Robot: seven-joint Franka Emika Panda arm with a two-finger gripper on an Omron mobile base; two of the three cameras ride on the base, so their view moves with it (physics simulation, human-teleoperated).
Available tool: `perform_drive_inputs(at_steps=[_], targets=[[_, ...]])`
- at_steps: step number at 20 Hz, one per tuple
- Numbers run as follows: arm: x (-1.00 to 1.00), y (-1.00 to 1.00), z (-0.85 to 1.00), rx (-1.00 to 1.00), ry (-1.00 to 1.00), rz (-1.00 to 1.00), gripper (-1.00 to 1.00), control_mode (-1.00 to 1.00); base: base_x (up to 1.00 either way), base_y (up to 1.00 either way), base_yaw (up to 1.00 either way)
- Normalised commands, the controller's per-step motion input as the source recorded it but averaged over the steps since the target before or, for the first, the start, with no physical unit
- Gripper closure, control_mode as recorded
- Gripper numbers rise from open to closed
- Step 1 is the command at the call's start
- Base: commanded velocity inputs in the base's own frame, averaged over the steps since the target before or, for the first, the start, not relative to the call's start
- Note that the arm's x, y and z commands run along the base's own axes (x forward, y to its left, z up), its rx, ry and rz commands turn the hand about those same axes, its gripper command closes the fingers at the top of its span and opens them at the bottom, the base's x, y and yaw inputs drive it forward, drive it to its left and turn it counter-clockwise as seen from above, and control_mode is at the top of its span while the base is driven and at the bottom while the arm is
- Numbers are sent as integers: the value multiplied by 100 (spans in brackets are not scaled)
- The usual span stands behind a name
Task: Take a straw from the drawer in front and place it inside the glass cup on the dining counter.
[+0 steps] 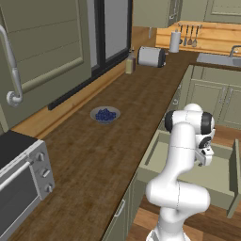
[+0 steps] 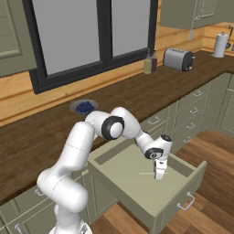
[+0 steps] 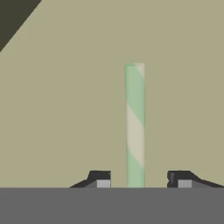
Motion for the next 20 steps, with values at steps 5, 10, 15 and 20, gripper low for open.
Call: perform_drive_inputs(at_steps=[5, 10, 15, 20], targets=[[0, 0, -42, 0, 0, 0, 100, -100, 0, 0, 0], [-2, 0, -25, 0, 0, 0, 100, -100, 0, 0, 0], [-6, 0, -12, 0, 0, 0, 100, -100, 0, 0, 0], [-22, 0, 20, 0, -1, -1, 100, -100, 0, 0, 0]])
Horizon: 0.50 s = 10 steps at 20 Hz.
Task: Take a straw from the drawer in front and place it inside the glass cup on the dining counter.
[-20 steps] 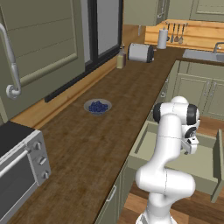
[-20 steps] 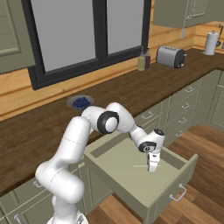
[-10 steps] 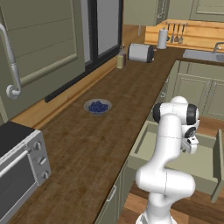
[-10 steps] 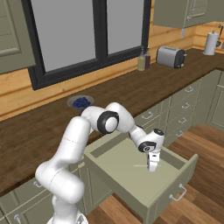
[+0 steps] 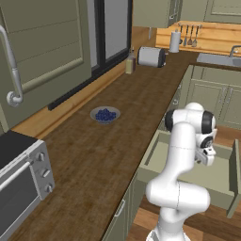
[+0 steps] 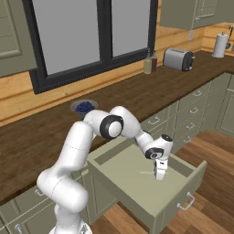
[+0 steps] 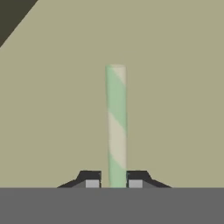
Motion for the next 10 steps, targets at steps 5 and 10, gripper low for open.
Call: perform_drive_inputs(at_steps=[5, 10], targets=[[-32, 9, 90, -4, -8, 0, 100, -100, 0, 0, 0], [-26, 14, 100, -12, -9, 0, 100, -100, 0, 0, 0]])
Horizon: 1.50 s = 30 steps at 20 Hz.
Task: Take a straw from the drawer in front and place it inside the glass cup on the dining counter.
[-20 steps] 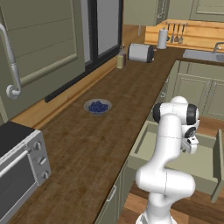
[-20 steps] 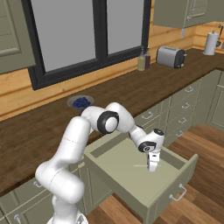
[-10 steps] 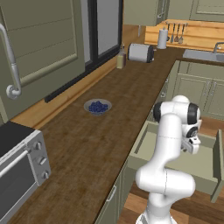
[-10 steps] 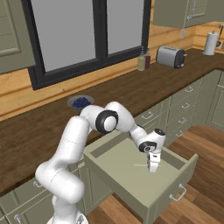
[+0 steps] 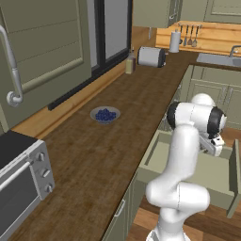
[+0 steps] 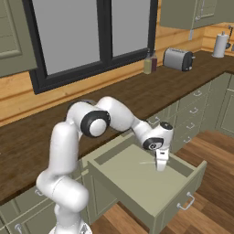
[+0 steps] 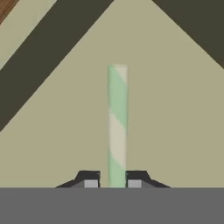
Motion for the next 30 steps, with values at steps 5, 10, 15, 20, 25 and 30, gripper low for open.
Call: perform_drive_inputs(at_steps=[5, 10, 15, 20, 25, 30], targets=[[-28, 14, 100, -10, -8, 0, 100, -100, 0, 0, 0], [-38, 16, 100, -9, -8, 0, 100, -100, 0, 0, 0], [-48, 12, 100, -7, -6, 0, 100, -100, 0, 0, 0], [-45, 17, 100, -3, -1, 2, 100, -100, 0, 0, 0], [-46, 29, 98, -2, 0, 5, 100, -100, 0, 0, 0], [-51, 32, 81, -5, 0, 8, 100, -100, 0, 0, 0]])
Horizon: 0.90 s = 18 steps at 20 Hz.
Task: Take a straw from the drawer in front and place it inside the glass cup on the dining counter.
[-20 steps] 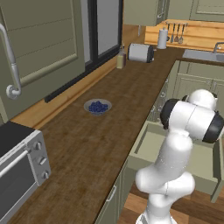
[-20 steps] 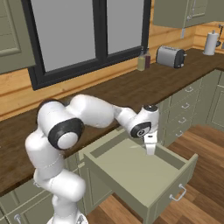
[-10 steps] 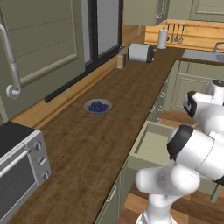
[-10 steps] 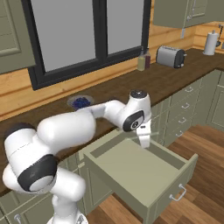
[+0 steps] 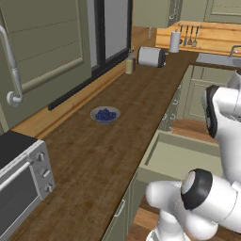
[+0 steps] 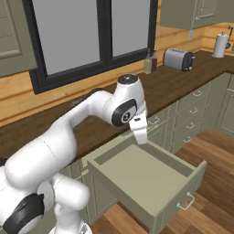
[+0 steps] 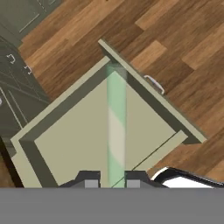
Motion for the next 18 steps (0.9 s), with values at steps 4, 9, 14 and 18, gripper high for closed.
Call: perform_drive_inputs(at_steps=[4, 9, 14, 18], targets=[[-50, 18, 44, -12, -7, 5, 100, -100, 0, 0, 0], [-42, 19, 16, -14, -12, 7, 100, -100, 0, 0, 0], [-2, 5, -1, -3, 0, 1, 100, -100, 0, 0, 0], [-22, 6, 0, -3, -1, 0, 100, -100, 0, 0, 0]])
